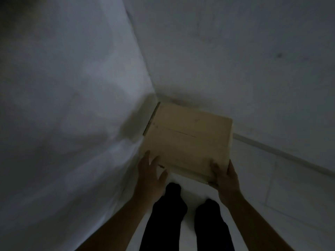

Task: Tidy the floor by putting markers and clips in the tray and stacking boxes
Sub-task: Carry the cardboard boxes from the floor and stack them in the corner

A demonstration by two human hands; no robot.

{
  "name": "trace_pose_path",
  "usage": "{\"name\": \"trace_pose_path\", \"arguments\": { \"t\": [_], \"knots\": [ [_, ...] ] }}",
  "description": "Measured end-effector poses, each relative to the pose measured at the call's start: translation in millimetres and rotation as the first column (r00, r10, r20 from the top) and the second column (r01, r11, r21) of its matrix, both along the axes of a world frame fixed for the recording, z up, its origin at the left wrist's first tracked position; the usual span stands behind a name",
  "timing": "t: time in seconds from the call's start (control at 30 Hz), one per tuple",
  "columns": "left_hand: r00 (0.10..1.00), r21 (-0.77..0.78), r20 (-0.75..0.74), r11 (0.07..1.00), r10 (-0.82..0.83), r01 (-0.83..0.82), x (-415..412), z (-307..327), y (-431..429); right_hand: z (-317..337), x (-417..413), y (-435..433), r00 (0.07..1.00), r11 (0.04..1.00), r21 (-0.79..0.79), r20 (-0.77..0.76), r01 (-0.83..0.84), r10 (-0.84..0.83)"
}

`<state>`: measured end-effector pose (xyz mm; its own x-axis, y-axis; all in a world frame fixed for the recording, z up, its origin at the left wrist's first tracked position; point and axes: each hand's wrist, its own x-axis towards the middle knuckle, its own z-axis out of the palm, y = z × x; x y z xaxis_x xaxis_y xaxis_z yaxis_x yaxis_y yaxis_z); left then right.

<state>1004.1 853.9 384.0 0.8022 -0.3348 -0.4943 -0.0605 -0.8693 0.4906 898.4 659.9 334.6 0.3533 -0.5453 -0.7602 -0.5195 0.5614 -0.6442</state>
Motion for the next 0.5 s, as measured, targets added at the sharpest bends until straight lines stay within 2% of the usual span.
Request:
{"name": "trace_pose_path", "arguments": {
  "t": [0.2, 0.5],
  "knots": [
    [0.996, -0.063, -0.019, 0.994, -0.085, 0.084, 27, -70, -6, -87, 53, 20, 0.999, 0.999, 0.01, 0.039, 0.038, -0.038],
    [0.997, -0.025, -0.001, 0.997, -0.078, 0.078, 70, -104, 5, -143, 108, 22, 0.998, 0.999, -0.04, 0.048, 0.035, -0.033]
  ]
}}
